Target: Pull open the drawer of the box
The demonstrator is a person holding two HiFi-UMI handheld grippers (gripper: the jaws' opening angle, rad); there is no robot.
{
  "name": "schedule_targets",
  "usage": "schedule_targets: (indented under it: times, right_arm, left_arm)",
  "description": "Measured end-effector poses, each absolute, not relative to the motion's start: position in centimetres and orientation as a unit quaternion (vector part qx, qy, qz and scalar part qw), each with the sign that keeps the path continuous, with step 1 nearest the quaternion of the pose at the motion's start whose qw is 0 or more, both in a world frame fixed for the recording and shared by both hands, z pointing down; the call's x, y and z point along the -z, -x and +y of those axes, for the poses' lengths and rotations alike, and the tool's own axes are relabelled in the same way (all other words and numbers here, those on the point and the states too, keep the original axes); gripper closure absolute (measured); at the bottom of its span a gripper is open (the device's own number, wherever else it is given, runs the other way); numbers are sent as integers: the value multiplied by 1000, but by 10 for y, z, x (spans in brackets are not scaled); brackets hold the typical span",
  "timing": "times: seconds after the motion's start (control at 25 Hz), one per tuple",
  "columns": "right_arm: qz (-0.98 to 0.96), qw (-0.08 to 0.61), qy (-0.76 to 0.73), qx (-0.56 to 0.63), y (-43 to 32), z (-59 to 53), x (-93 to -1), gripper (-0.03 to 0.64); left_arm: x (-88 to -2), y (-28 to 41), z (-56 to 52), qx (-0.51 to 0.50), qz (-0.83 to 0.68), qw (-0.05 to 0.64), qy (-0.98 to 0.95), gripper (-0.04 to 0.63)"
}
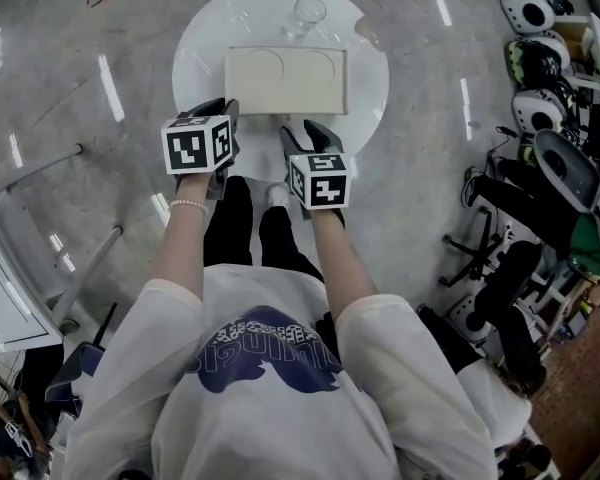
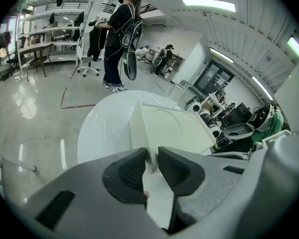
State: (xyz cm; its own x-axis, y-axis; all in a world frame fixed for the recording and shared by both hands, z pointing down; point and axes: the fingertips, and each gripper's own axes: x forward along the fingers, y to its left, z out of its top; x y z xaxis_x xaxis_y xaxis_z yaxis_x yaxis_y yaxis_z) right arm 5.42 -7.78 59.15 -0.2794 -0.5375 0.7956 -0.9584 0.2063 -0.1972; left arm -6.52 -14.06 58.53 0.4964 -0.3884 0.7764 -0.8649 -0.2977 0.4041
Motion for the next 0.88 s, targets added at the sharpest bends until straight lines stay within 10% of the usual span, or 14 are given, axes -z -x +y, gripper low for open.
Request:
schedule_targets:
  times: [0.88]
  right_arm:
    - [-633,353,-434,-535,-34,-87,-651,440]
  left_arm:
    - [-585,67,-143,-296,-420,446,-733,506]
